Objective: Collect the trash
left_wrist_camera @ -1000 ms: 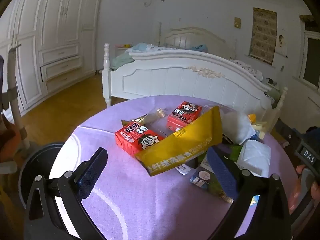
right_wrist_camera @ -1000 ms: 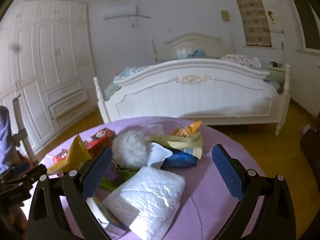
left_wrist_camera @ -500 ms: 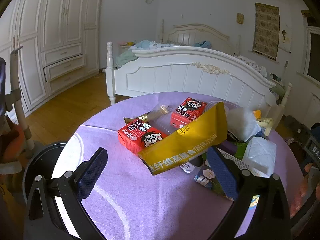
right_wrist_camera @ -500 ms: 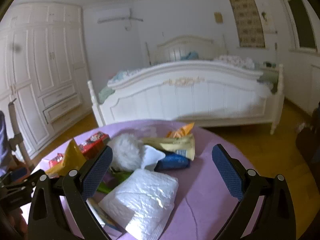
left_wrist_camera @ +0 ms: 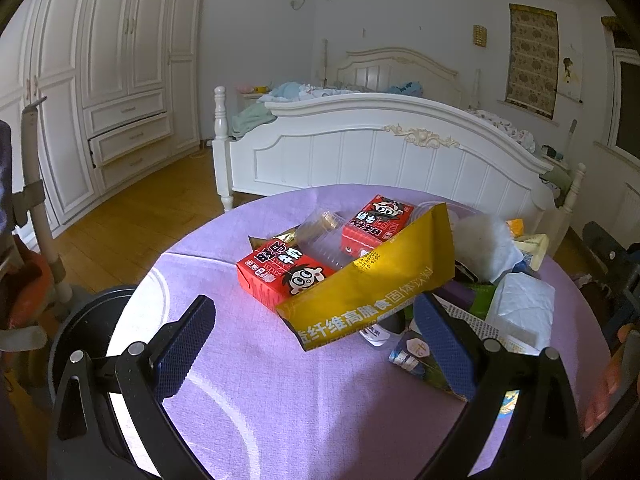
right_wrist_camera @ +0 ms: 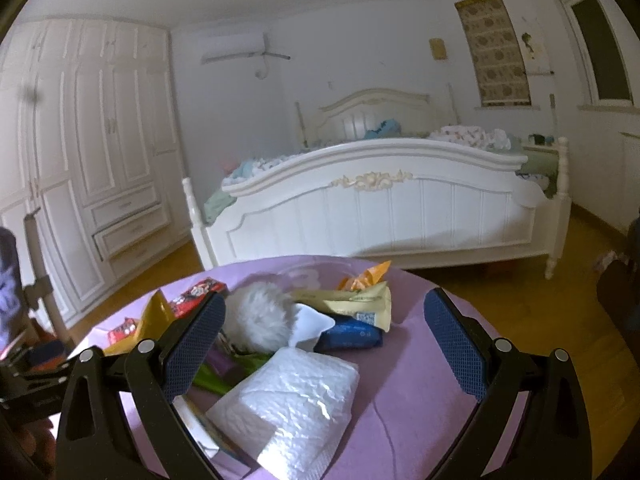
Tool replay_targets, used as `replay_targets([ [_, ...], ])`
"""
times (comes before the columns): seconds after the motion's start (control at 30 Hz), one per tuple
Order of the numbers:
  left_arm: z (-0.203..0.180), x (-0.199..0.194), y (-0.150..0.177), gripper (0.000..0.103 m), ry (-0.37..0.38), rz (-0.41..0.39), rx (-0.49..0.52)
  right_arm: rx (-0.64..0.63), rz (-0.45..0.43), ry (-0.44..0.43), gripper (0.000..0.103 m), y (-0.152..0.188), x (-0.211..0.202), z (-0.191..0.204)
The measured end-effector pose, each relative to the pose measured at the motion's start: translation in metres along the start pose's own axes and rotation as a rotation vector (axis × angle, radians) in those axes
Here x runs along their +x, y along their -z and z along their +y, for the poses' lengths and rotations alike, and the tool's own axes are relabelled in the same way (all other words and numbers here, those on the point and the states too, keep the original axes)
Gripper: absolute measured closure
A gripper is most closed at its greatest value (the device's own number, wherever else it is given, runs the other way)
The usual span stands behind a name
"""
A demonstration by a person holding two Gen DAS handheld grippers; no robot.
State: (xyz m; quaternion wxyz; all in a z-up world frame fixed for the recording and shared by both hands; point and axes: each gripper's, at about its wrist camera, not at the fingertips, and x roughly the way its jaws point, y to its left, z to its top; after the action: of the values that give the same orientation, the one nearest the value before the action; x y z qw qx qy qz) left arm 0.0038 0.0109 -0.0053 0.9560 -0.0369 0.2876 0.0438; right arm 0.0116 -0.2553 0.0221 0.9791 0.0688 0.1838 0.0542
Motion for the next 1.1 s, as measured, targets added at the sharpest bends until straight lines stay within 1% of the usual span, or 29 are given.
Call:
replay_targets([
  [1.1, -0.0013, 0.0006, 0.0007, 0.005, -0.003, 0.004, 0.001, 0.009, 0.000, -0.008, 0.005, -0.0006, -0.0008, 0.0013],
])
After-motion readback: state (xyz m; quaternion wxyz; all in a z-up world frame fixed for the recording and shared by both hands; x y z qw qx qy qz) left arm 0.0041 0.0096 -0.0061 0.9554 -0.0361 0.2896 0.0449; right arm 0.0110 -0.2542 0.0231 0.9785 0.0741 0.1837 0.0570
